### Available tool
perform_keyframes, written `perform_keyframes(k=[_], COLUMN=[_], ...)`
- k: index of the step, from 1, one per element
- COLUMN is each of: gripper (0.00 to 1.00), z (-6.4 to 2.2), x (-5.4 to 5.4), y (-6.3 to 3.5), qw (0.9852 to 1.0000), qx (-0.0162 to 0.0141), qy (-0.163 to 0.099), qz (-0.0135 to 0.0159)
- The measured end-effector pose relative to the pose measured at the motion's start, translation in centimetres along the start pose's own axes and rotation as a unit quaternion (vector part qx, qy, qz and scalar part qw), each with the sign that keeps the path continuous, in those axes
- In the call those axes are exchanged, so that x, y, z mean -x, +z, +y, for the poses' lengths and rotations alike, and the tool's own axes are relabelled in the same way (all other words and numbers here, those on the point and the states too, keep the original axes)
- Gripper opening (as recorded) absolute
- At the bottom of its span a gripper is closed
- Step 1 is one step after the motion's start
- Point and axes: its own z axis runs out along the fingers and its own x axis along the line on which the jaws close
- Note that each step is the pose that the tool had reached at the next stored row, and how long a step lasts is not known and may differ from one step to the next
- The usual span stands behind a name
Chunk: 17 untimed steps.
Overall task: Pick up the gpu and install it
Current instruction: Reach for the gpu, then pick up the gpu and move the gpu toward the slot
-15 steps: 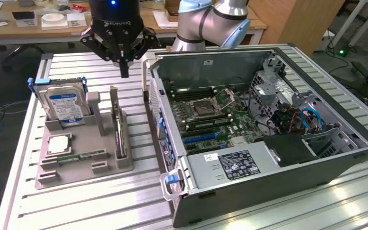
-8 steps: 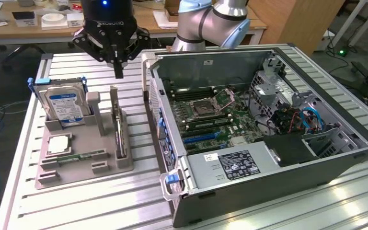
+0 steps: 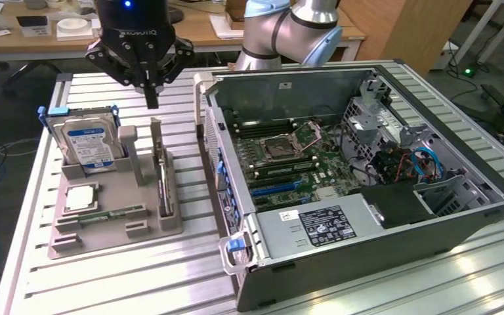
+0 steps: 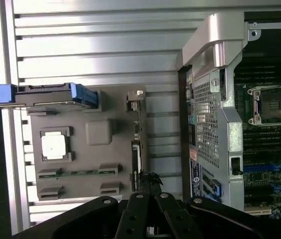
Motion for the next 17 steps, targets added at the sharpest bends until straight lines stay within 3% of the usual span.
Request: perform_keyframes(k=[5, 17], gripper=[0.11, 0.11], z=[-0.09, -0.09], x=[-1.03, -1.09], y=[-0.02, -0.02], qw=[1.0000, 1.0000], qx=[0.0000, 0.0000], qy=[0.000, 0.000], qz=[0.0000, 0.0000])
